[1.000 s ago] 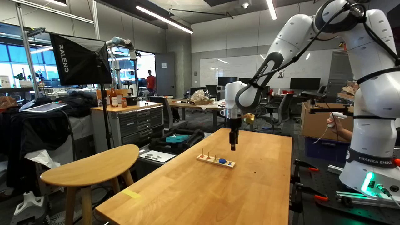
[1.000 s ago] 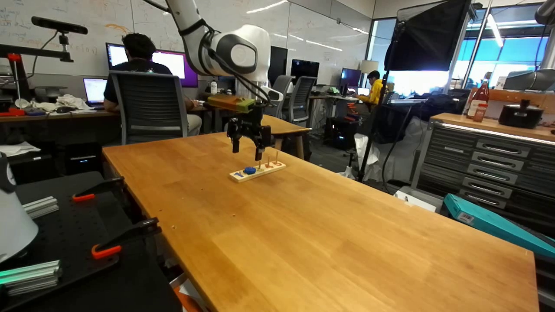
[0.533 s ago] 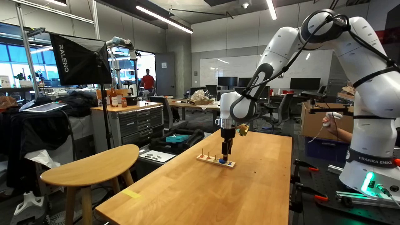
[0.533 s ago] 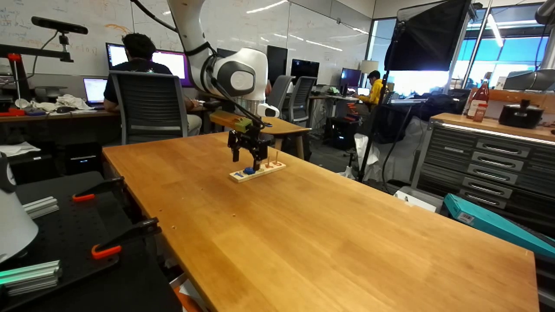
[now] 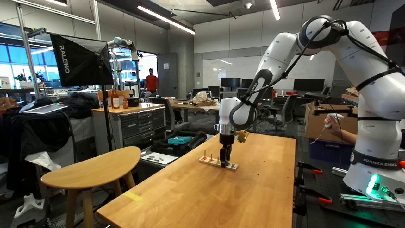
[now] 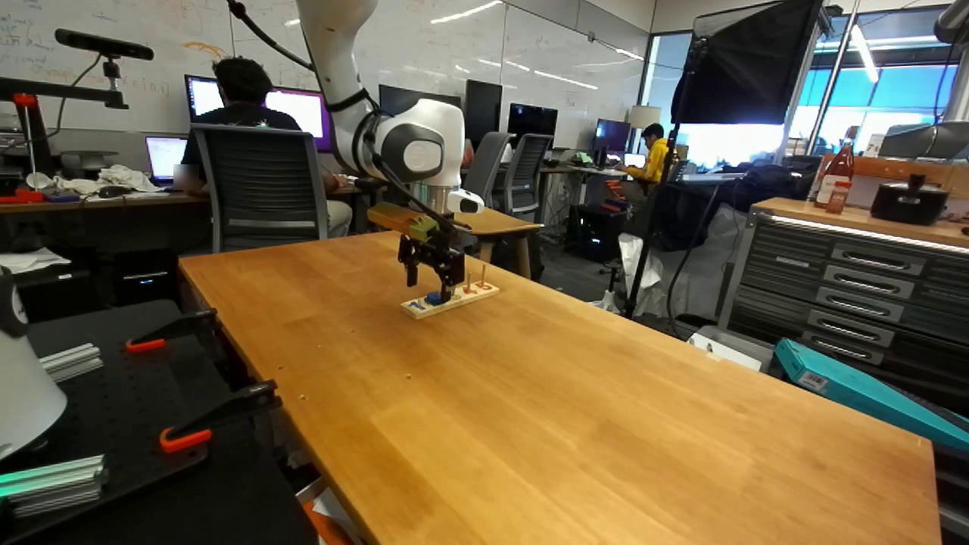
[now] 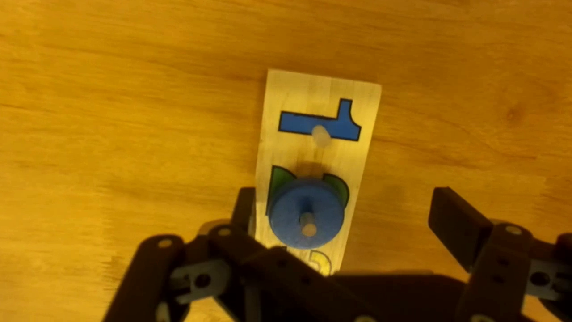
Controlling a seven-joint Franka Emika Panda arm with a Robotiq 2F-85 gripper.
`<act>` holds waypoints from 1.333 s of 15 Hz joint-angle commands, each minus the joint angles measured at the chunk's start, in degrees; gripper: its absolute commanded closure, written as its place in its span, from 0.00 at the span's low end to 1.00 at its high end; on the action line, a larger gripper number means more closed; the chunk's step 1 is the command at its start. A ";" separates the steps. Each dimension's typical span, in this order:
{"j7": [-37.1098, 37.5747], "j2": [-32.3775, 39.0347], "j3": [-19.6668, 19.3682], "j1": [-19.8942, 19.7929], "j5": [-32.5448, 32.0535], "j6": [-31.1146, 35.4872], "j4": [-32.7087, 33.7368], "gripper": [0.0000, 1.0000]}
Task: Pick the green ring on the wooden object and put it on the table
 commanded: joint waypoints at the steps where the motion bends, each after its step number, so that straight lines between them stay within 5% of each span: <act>1: 1.79 2.52 -0.61 1.36 -0.09 1.65 2.63 0.00; 3: 2.22 2.92 -0.85 1.88 -0.42 2.14 2.91 0.26; 9: 2.77 2.72 -1.00 2.37 -0.51 2.09 3.50 0.71; 10: 2.82 2.69 -1.16 2.48 -0.69 1.70 3.65 0.24; 12: 3.02 2.61 -1.41 2.68 -0.89 1.62 3.67 0.27; 14: 3.06 2.66 -1.49 2.75 -1.01 1.63 3.72 0.12; 15: 3.20 2.73 -1.75 2.95 -1.27 1.45 3.78 0.56; 17: 3.33 2.83 -2.05 3.10 -1.53 1.20 3.89 0.52; 20: 3.36 2.75 -2.16 2.89 -1.35 0.81 4.57 0.75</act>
